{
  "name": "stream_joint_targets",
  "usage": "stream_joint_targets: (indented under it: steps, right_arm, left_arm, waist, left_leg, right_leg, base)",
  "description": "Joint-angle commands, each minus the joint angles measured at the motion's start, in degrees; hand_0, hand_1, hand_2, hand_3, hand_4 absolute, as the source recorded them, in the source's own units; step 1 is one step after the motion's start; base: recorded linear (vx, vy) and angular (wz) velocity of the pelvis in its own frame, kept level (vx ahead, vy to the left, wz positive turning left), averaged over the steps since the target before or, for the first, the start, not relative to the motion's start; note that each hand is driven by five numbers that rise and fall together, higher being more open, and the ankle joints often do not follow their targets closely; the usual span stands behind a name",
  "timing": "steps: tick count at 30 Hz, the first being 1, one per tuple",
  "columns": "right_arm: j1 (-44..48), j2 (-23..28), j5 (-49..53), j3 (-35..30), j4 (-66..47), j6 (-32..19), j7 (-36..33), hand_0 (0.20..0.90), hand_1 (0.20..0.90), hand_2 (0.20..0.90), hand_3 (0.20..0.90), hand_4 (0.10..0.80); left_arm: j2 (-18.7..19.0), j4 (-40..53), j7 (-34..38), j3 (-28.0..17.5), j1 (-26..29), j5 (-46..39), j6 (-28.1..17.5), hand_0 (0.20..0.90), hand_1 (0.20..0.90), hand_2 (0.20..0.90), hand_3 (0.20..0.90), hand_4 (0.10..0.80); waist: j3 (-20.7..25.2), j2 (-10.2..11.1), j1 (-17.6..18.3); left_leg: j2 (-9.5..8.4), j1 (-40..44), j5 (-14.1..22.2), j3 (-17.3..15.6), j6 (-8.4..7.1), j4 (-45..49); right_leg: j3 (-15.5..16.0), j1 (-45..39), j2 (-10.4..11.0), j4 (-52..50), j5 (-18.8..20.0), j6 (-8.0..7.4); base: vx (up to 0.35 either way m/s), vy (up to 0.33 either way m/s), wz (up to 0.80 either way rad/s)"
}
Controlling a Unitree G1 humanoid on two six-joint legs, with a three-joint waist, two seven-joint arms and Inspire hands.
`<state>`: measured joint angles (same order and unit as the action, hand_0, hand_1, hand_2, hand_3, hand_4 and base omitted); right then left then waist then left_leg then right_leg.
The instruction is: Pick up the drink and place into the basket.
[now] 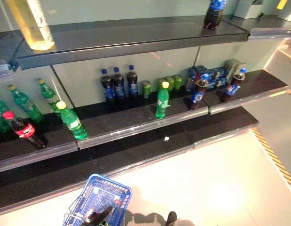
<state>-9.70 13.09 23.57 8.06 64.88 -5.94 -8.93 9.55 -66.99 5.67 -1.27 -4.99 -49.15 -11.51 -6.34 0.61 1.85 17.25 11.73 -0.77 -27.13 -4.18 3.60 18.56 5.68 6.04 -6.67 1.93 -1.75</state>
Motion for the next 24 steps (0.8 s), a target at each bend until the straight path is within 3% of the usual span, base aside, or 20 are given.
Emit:
stream_joint_targets:
  steps: [1, 2, 3, 4, 6, 7, 9, 10, 11, 12, 14, 15, 17, 18, 19, 20, 21, 22, 23, 24]
  right_arm:
    - [3.95, 0.26, -3.13, 1.58, 2.03, 2.48, 2.08, 0.9, 0.9, 0.9, 0.9, 0.8]
    - [3.91, 0.27, -3.93, 1.78, 2.11, 2.65, 2.26, 0.9, 0.9, 0.9, 0.9, 0.8]
    - [4.12, 0.51, -6.44, 2.84, 2.03, 2.83, 2.66, 0.9, 0.9, 0.9, 0.9, 0.8]
    - [4.57, 0.83, -8.09, 4.24, 1.82, 3.46, 3.15, 0.9, 0.9, 0.9, 0.9, 0.8]
    - [4.96, 1.24, -7.6, 5.17, 1.61, 3.55, 2.91, 0.9, 0.9, 0.9, 0.9, 0.8]
    - [5.02, 1.26, -7.4, 5.17, 1.63, 3.53, 2.85, 0.9, 0.9, 0.9, 0.9, 0.8]
    - [5.88, 1.65, -5.7, 5.1, 1.69, 3.52, 2.87, 0.9, 0.9, 0.9, 0.9, 0.8]
    - [6.32, 1.76, -5.98, 5.2, 1.82, 3.35, 2.91, 0.9, 0.9, 0.9, 0.9, 0.8]
    - [6.32, 1.76, -5.98, 5.2, 1.82, 3.35, 2.91, 0.9, 0.9, 0.9, 0.9, 0.8]
    - [7.32, 1.86, -6.62, 5.97, 2.08, 3.08, 3.0, 0.9, 0.9, 0.9, 0.9, 0.8]
    - [7.91, 1.76, -7.19, 6.48, 2.06, 3.28, 2.84, 0.9, 0.9, 0.9, 0.9, 0.8]
    - [8.21, 1.58, -7.76, 6.81, 2.0, 3.3, 2.62, 0.9, 0.9, 0.9, 0.9, 0.8]
    - [8.18, 0.91, -8.32, 6.9, 1.53, 3.41, 2.78, 0.9, 0.9, 0.9, 0.9, 0.8]
    - [8.08, 0.76, -8.69, 6.93, 1.35, 3.36, 2.85, 0.9, 0.9, 0.9, 0.9, 0.8]
    - [7.73, 0.37, -9.12, 7.04, 0.76, 3.45, 2.53, 0.9, 0.9, 0.9, 0.9, 0.8]
    - [7.51, 0.17, -9.19, 7.03, 0.48, 3.53, 2.36, 0.9, 0.9, 0.9, 0.9, 0.8]
    - [7.47, -0.39, -9.13, 7.46, 0.43, 3.81, 2.18, 0.9, 0.9, 0.9, 0.9, 0.8]
    - [7.65, -0.85, -9.22, 7.78, 0.59, 4.44, 2.07, 0.9, 0.9, 0.9, 0.9, 0.8]
    - [7.9, -1.28, -9.71, 7.84, 0.91, 5.51, 1.81, 0.9, 0.9, 0.9, 0.9, 0.8]
    - [8.13, -1.65, -10.66, 7.95, 1.34, 6.37, 1.87, 0.9, 0.9, 0.9, 0.9, 0.8]
  left_arm:
    - [2.29, 3.18, 1.03, -2.86, -2.44, -0.13, -6.67, 0.3, 0.3, 0.3, 0.2, 0.1]
    - [2.16, 3.11, 0.57, -2.88, -2.64, -0.87, -7.12, 0.3, 0.3, 0.3, 0.2, 0.1]
    - [1.47, 3.03, 0.24, -3.48, -3.38, -2.84, -8.02, 0.3, 0.3, 0.3, 0.2, 0.1]
    - [0.43, 3.55, -0.3, -4.05, -4.44, -4.19, -9.09, 0.3, 0.3, 0.3, 0.2, 0.1]
    - [-0.15, 4.52, -1.03, -4.06, -5.35, -4.51, -9.3, 0.3, 0.3, 0.3, 0.2, 0.1]
    - [-0.18, 4.61, -1.06, -4.05, -5.4, -4.46, -9.24, 0.3, 0.3, 0.3, 0.2, 0.1]
    - [0.27, 5.42, -0.41, -2.92, -5.44, -4.44, -8.16, 0.3, 0.3, 0.3, 0.2, 0.1]
    - [0.31, 5.36, -0.24, -2.6, -5.48, -4.49, -8.07, 0.3, 0.3, 0.3, 0.2, 0.1]
    - [0.31, 5.36, -0.24, -2.6, -5.48, -4.49, -8.07, 0.3, 0.3, 0.3, 0.2, 0.1]
    - [0.29, 4.69, 0.01, -2.2, -5.63, -5.18, -8.08, 0.3, 0.3, 0.3, 0.2, 0.1]
    - [0.09, 4.01, 0.02, -2.11, -5.85, -5.8, -8.45, 0.3, 0.3, 0.3, 0.2, 0.1]
    - [-0.05, 3.47, 0.15, -2.2, -6.02, -6.05, -8.71, 0.3, 0.3, 0.3, 0.2, 0.1]
    - [-0.37, 3.14, 0.85, -3.1, -6.53, -5.61, -9.16, 0.3, 0.3, 0.3, 0.2, 0.1]
    - [-0.37, 3.14, 1.11, -3.33, -6.64, -5.45, -9.13, 0.3, 0.3, 0.3, 0.2, 0.1]
    - [-0.24, 3.29, 1.65, -3.64, -6.78, -5.22, -8.9, 0.3, 0.3, 0.3, 0.2, 0.1]
    - [-0.09, 3.24, 1.98, -4.0, -6.73, -4.85, -8.53, 0.3, 0.3, 0.3, 0.2, 0.1]
    - [0.23, 3.32, 2.62, -4.72, -6.77, -4.52, -8.06, 0.3, 0.3, 0.3, 0.2, 0.1]
    - [0.42, 3.0, 3.23, -5.64, -6.75, -4.62, -7.78, 0.3, 0.3, 0.3, 0.2, 0.1]
    - [0.51, 2.08, 3.33, -6.94, -6.58, -4.95, -7.82, 0.3, 0.3, 0.3, 0.2, 0.1]
    - [0.85, 1.36, 2.33, -8.31, -6.35, -5.87, -8.05, 0.3, 0.3, 0.3, 0.2, 0.1]
  waist:
    - [-2.23, 3.33, -1.62]
    - [-2.21, 3.52, -2.01]
    - [-2.58, 4.2, -3.71]
    - [-3.15, 4.85, -5.74]
    - [-4.12, 4.98, -7.61]
    - [-4.24, 4.93, -7.8]
    - [-5.02, 4.21, -8.99]
    - [-5.26, 3.68, -9.45]
    - [-5.29, 3.67, -9.46]
    - [-5.54, 2.21, -10.63]
    - [-5.65, 1.29, -11.62]
    - [-5.44, 0.51, -12.34]
    - [-4.48, -0.06, -13.39]
    - [-4.27, -0.01, -13.55]
    - [-3.7, 0.19, -13.33]
    - [-3.01, 0.57, -13.08]
    - [-2.23, 1.02, -13.29]
    - [-1.54, 1.92, -13.59]
    - [-1.32, 3.04, -14.01]
    - [-1.2, 4.48, -14.26]
  left_leg:
    - [-2.56, -7.89, -3.34, 7.91, -2.56, 2.78]
    - [-2.74, -8.73, -3.65, 9.67, -2.55, 3.91]
    - [-6.27, -10.97, -2.21, 17.52, -1.15, 7.88]
    - [-11.62, -13.87, 0.13, 24.1, 1.1, 12.05]
    - [-17.33, -17.3, 2.73, 27.03, 3.35, 16.07]
    - [-18.01, -17.79, 3.07, 26.95, 3.6, 16.6]
    - [-22.22, -21.07, 4.14, 26.01, 4.55, 17.54]
    - [-23.35, -21.52, 3.91, 26.0, 4.49, 16.26]
    - [-23.35, -21.49, 3.92, 25.99, 4.49, 16.26]
    - [-25.07, -22.74, 1.54, 26.47, 3.67, 11.56]
    - [-25.89, -24.19, -0.79, 26.1, 3.0, 8.62]
    - [-26.12, -25.41, -3.11, 24.56, 2.4, 6.13]
    - [-26.26, -26.22, -5.61, 18.19, 1.97, 2.16]
    - [-26.3, -26.06, -5.81, 16.69, 1.96, 1.56]
    - [-26.33, -25.58, -5.62, 12.26, 2.24, 0.79]
    - [-26.78, -24.95, -4.35, 10.47, 2.4, 0.5]
    - [-26.97, -24.0, -4.2, 9.05, 3.81, -0.19]
    - [-28.32, -22.54, -3.16, 10.13, 5.05, -0.81]
    - [-29.12, -21.99, -1.69, 11.13, 6.32, 0.32]
    - [-29.82, -21.19, 0.27, 11.06, 8.23, 1.44]
  right_leg:
    - [-2.96, -6.82, -2.9, 2.45, -3.67, -1.63]
    - [-3.62, -6.99, -3.21, 2.85, -3.63, -1.44]
    - [-5.35, -7.49, -3.6, 3.75, -3.23, -1.16]
    - [-7.82, -8.03, -4.0, 4.54, -2.89, -0.68]
    - [-9.66, -9.05, -4.5, 5.66, -2.53, -0.3]
    - [-9.77, -9.22, -4.59, 5.85, -2.45, -0.27]
    - [-9.86, -10.3, -5.24, 6.67, -2.18, -0.42]
    - [-9.86, -10.7, -5.7, 6.68, -2.29, -0.59]
    - [-9.87, -10.73, -5.7, 6.68, -2.29, -0.59]
    - [-9.92, -11.49, -7.22, 6.29, -2.86, -0.74]
    - [-9.96, -12.33, -8.27, 6.13, -3.48, -0.68]
    - [-9.35, -13.17, -9.27, 5.76, -4.2, -0.6]
    - [-7.12, -15.61, -11.05, 5.36, -5.93, -0.68]
    - [-6.67, -16.11, -11.34, 5.21, -6.28, -0.74]
    - [-5.17, -16.9, -11.8, 4.79, -6.7, -0.98]
    - [-4.41, -17.56, -12.12, 4.07, -7.55, -1.35]
    - [-3.88, -17.38, -13.04, 2.92, -7.15, -1.35]
    - [-4.65, -17.81, -13.52, 1.34, -6.1, -2.12]
    - [-5.49, -18.3, -13.48, -1.1, -4.02, -3.33]
    - [-6.52, -18.19, -13.53, -5.24, 0.8, -6.0]
  base:
    - [0.003, -0.454, -0.68]
    - [0.016, -0.377, -0.82]
    - [0.113, -0.35, -0.94]
    - [0.132, -0.328, -1.42]
    - [0.113, -0.255, -1.96]
    - [0.091, -0.198, -1.82]
    - [0.153, -0.231, -1.22]
    - [0.133, -0.159, -0.68]
    - [0.214, -0.149, 0.09]
    - [0.213, -0.124, 0.75]
    - [0.289, -0.151, 0.53]
    - [0.403, -0.207, -0.36]
    - [0.421, -0.225, -0.12]
    - [0.39, -0.193, -0.1]
    - [0.441, -0.167, -0.31]
    - [0.469, -0.19, -0.43]
    - [0.488, -0.167, -0.2]
    - [0.499, -0.177, -0.1]
    - [0.589, -0.164, -0.29]
    - [0.396, -0.105, -0.46]
